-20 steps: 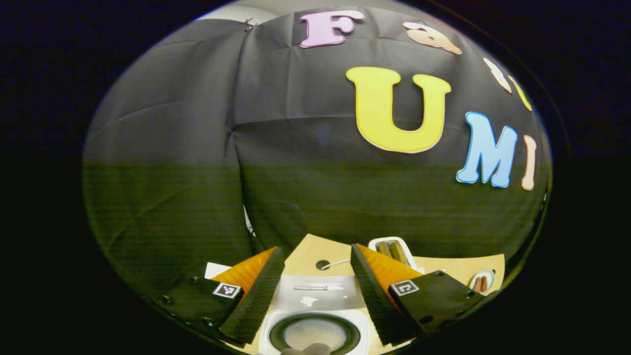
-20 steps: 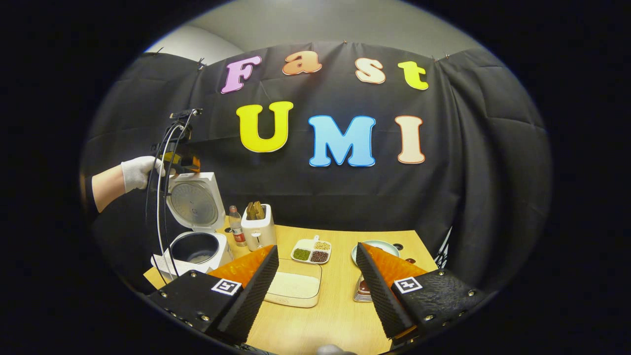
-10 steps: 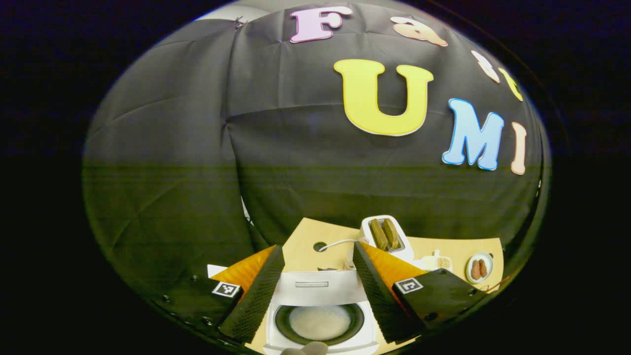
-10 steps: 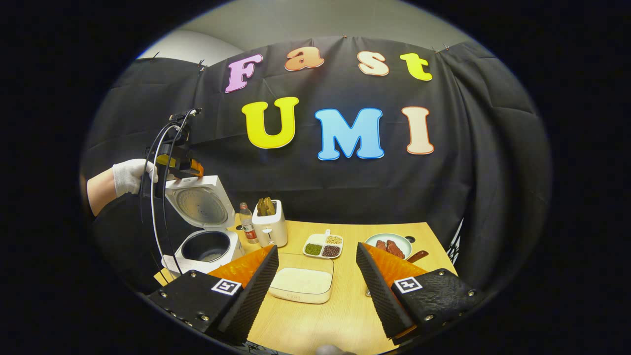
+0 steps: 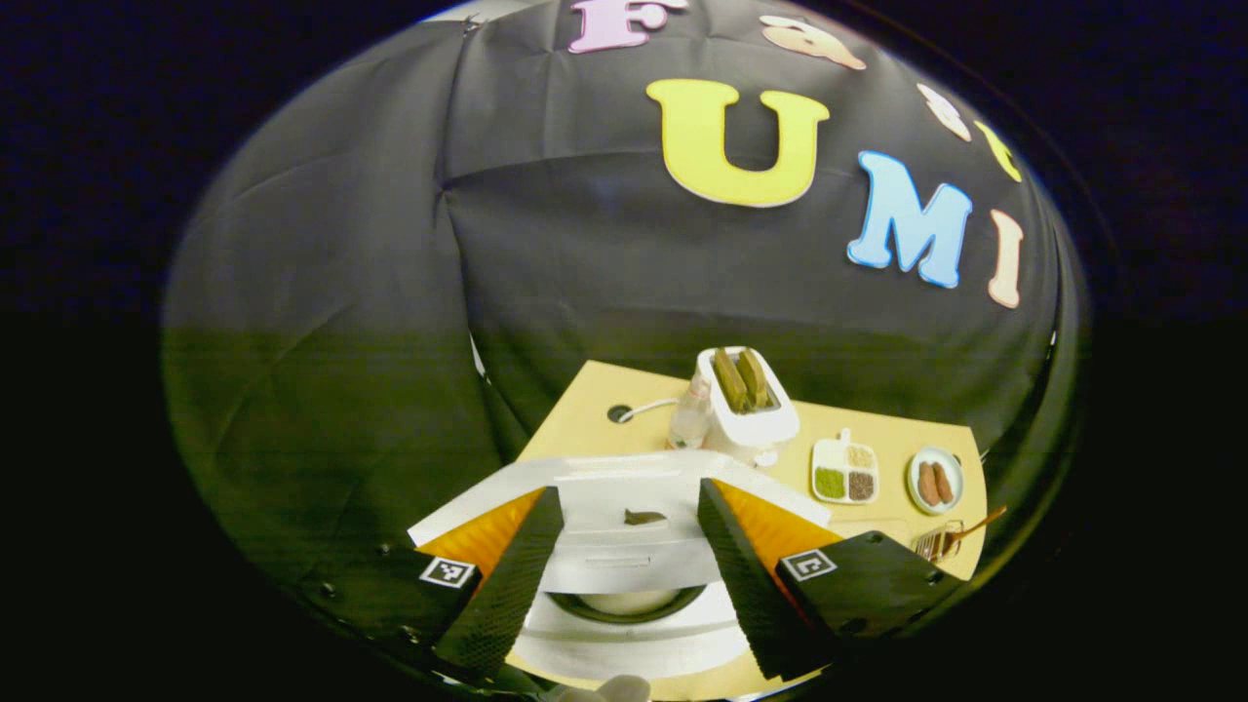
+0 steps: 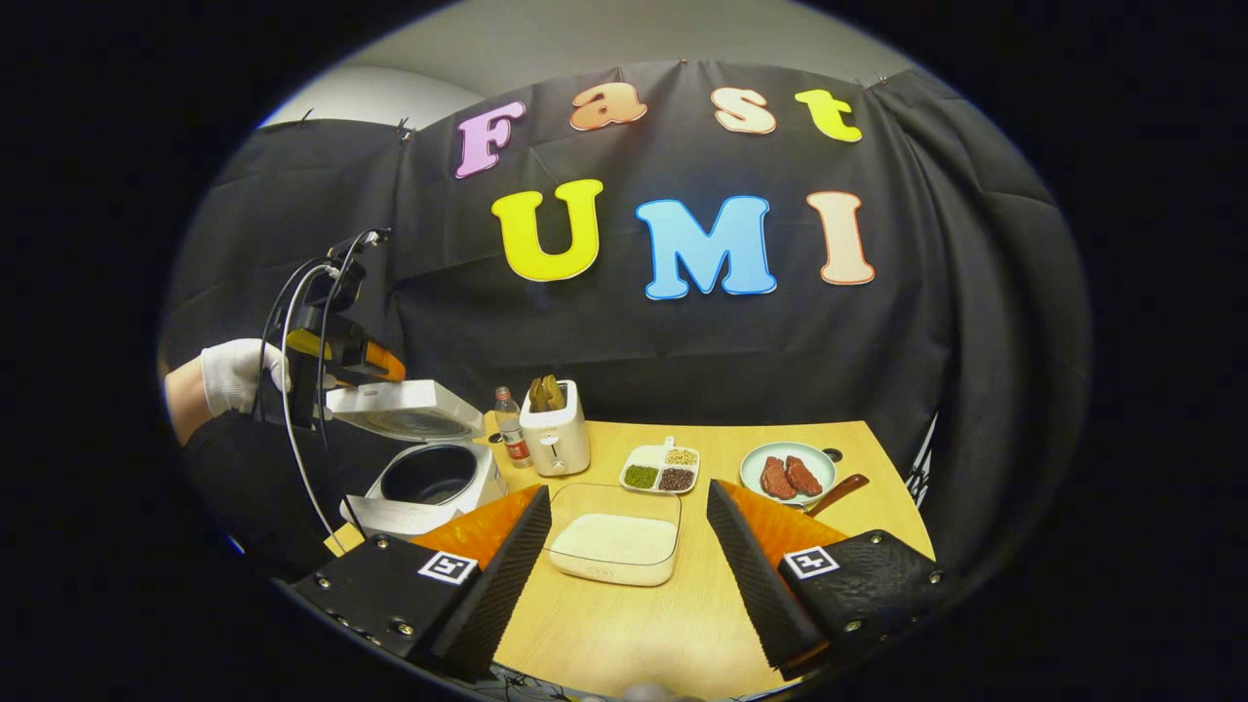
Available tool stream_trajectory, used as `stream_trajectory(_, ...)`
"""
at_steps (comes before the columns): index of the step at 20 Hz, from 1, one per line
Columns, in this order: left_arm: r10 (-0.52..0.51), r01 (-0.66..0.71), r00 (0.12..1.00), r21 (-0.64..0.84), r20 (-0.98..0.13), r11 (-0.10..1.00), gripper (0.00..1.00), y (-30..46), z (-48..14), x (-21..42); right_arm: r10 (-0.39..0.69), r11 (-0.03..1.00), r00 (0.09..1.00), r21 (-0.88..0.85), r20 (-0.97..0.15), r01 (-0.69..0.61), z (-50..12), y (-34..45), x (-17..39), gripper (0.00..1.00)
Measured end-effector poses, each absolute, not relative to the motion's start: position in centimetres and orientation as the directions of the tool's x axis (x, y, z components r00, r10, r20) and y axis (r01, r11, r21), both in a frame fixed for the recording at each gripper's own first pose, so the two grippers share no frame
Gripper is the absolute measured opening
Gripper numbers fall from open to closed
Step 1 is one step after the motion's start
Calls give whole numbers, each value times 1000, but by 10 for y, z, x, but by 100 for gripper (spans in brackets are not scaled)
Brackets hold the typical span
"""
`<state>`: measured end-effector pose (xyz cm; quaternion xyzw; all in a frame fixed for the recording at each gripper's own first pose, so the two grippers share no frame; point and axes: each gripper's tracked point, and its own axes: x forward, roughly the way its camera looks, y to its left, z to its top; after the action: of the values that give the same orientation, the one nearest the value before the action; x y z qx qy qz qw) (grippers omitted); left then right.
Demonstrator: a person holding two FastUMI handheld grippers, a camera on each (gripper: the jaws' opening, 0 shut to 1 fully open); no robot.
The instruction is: Close the left gripper, press the button to open the rice cooker; take a wooden spoon from the chopstick holder with the right hand, scoop a spoonful of rice and pour it into the rice cooker, then put the wooden spoon back into the chopstick holder.
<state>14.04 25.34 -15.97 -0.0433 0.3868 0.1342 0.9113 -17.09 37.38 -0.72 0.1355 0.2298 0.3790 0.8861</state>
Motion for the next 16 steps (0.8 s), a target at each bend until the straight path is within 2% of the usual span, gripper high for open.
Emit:
stream_trajectory(5,150,-295,518,-11,-842,955,100,243,-242,87,755,654,574,423,-317,-627,-16,374,-182,99)
stream_trajectory(10,151,-277,478,15,-865,961,98,241,-268,75,756,654,553,436,-350,-618,-31,372,-185,99)
stream_trajectory(14,133,-273,421,14,-897,962,100,237,-283,66,759,651,542,445,-361,-615,-35,372,-184,99)
stream_trajectory(15,130,-274,406,16,-905,962,96,236,-286,63,759,651,541,445,-362,-615,-36,372,-184,99)
stream_trajectory(16,133,-271,410,19,-902,962,97,237,-284,66,758,651,543,445,-360,-615,-35,371,-182,99)
